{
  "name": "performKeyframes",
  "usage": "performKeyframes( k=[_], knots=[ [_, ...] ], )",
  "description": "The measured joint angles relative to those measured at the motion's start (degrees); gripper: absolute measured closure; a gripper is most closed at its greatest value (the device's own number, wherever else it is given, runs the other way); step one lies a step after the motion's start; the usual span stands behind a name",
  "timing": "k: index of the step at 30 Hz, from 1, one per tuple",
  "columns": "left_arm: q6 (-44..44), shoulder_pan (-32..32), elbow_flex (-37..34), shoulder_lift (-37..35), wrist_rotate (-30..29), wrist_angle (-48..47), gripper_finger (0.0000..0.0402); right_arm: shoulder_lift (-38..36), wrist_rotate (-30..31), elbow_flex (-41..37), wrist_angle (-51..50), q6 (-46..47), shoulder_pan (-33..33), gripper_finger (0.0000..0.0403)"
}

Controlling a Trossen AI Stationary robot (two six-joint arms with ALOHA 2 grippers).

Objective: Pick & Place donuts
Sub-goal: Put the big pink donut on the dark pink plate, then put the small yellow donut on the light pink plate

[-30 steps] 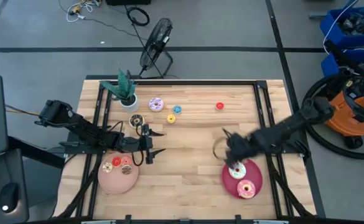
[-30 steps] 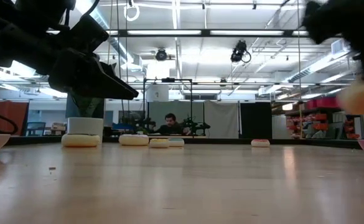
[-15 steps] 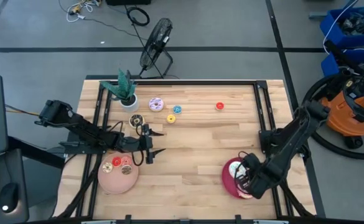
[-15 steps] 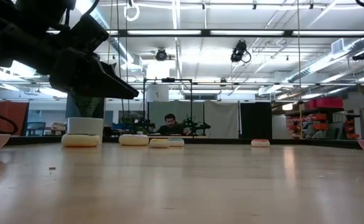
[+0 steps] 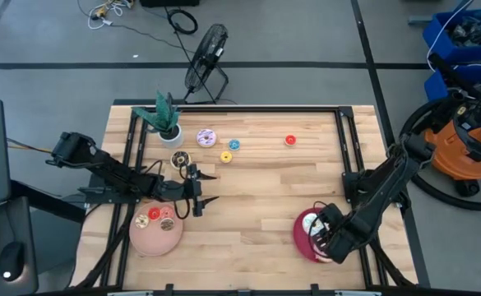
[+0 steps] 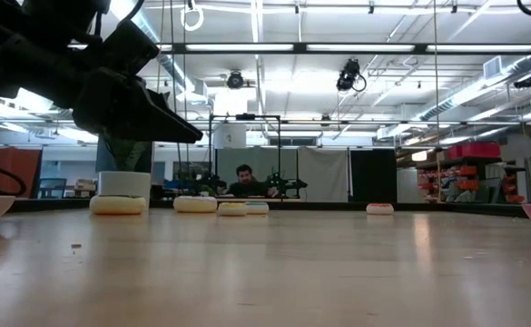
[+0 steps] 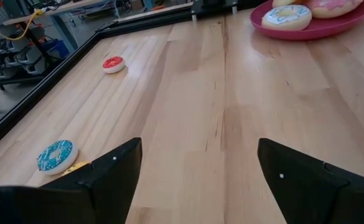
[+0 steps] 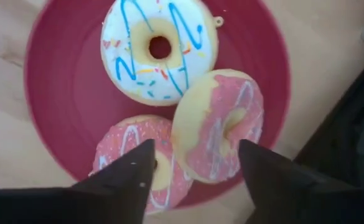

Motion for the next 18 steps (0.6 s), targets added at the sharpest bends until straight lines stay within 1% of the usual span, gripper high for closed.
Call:
performKeyframes(
  k=[2,4,6,9,10,12,13,15,18],
  knots=[
    [0.00,-0.01,0.00,0.00,0.00,0.42,0.0077,-1.85,1.43,0.00,-0.83,0.62,-0.37,0.0137],
    [0.02,-0.01,-0.01,0.00,0.00,0.49,0.0077,-3.01,7.29,0.00,-0.28,-0.99,-0.68,0.0120],
    [0.00,-0.01,0.01,0.00,0.00,0.52,0.0077,-3.52,15.01,0.00,2.52,-5.51,-1.32,0.0111],
    [0.04,-0.01,0.02,0.00,-0.01,0.54,0.0077,-3.16,28.41,0.00,11.13,-16.85,-2.70,0.0109],
    [0.05,0.05,0.15,0.00,-0.04,0.47,0.0077,-2.64,33.48,0.00,15.07,-21.77,-3.26,0.0109],
    [0.10,0.56,0.84,0.00,-0.14,0.45,0.0077,-1.01,41.05,0.00,22.66,-31.69,-4.64,0.0111],
    [0.24,1.14,1.38,0.00,-0.18,0.40,0.0077,0.05,43.40,-0.06,26.61,-36.54,-5.47,0.0112],
    [0.26,2.85,3.00,0.00,-0.24,-1.39,0.0078,2.63,45.26,-0.78,34.02,-44.66,-7.42,0.0112],
    [0.45,6.63,6.95,0.00,-0.26,-9.21,0.0082,7.85,46.27,-2.91,44.38,-52.96,-10.74,0.0113]
  ],
)
